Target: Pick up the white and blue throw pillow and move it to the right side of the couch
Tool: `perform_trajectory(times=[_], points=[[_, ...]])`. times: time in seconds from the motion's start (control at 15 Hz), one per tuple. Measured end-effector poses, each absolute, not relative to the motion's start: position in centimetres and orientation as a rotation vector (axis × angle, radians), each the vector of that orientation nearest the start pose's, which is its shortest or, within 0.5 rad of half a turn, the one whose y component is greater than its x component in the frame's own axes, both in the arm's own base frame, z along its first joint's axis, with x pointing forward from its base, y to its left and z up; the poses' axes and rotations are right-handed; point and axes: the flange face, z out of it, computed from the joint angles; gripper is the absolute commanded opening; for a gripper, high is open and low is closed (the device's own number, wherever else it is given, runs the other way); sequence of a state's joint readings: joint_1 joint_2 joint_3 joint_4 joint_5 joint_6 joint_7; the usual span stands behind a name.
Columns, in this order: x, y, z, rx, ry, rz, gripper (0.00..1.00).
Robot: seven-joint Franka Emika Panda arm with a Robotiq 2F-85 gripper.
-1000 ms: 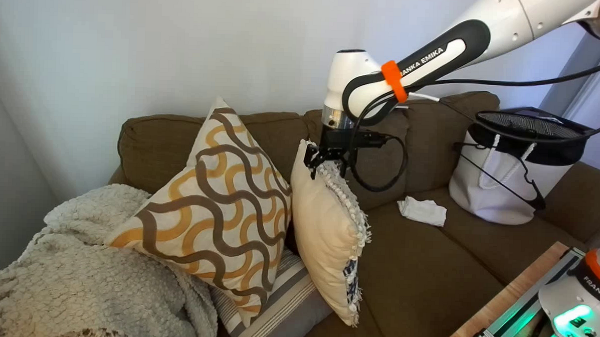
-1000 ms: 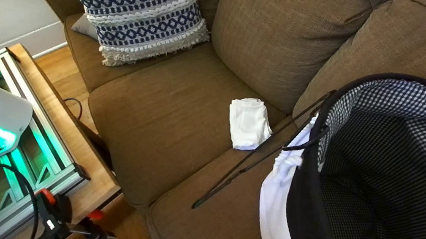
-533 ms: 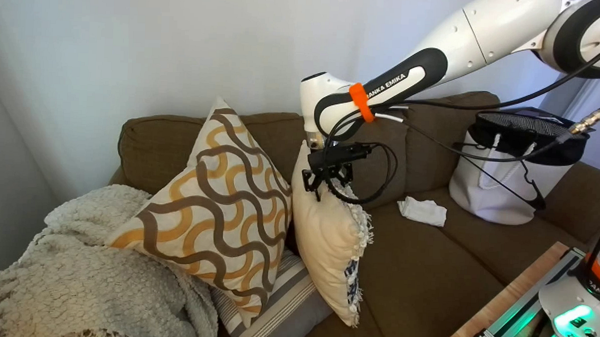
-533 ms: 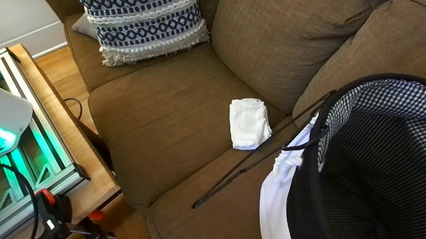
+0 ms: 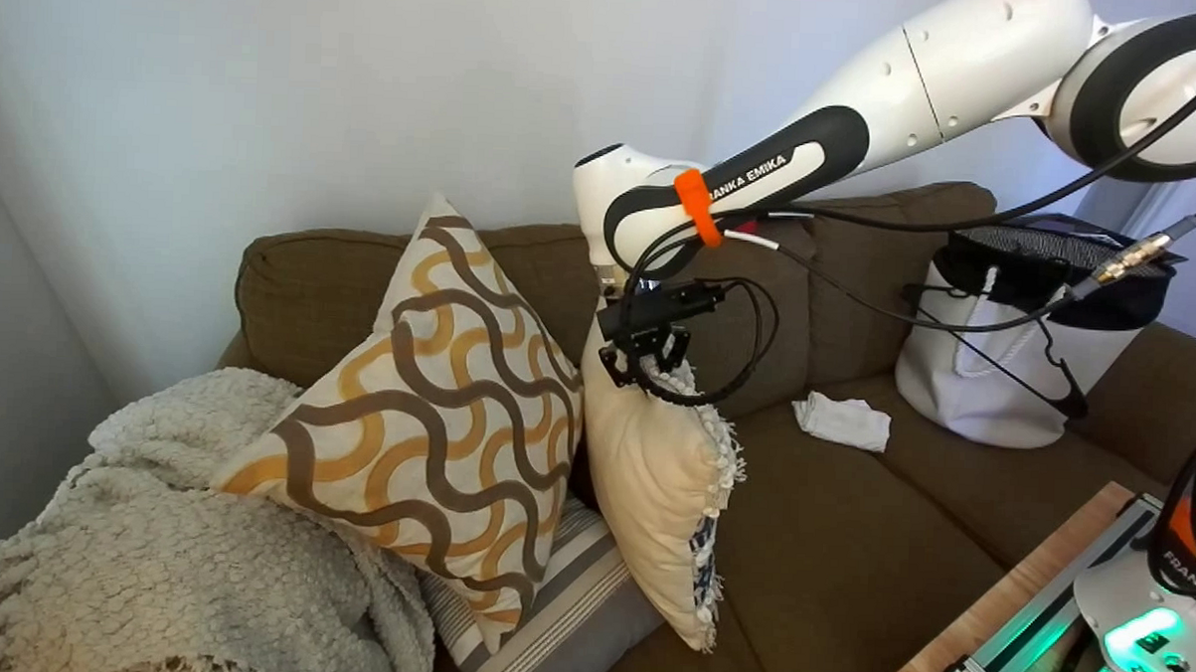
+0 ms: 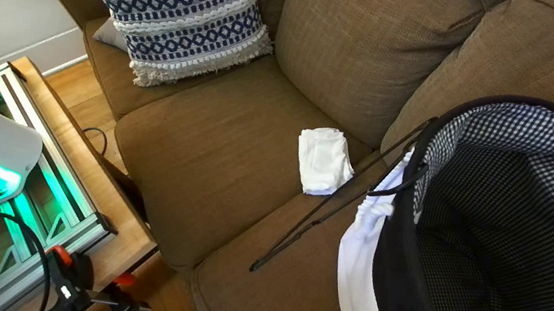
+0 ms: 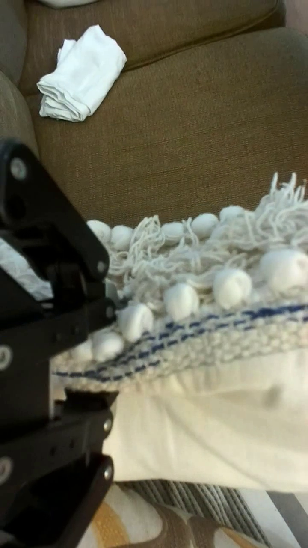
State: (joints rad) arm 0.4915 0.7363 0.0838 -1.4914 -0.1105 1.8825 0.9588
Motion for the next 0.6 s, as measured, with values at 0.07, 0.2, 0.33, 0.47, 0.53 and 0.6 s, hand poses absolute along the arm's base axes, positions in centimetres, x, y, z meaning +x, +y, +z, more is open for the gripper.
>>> perform_trajectory(times=[0.07, 0.2, 0.33, 0.47, 0.53, 0.6], points=[[57.54, 35.31, 21.17, -3.337, 0.581, 0.377, 0.05], [57.62, 35.12, 20.94, -3.339, 0.588, 0.380, 0.03], [57.67, 35.03, 20.94, -3.339, 0.591, 0.379, 0.04], [57.71, 35.08, 21.03, -3.338, 0.595, 0.376, 0.04], [57.76, 35.18, 21.15, -3.336, 0.603, 0.370, 0.04], [57.79, 35.37, 21.32, -3.334, 0.616, 0.362, 0.04]])
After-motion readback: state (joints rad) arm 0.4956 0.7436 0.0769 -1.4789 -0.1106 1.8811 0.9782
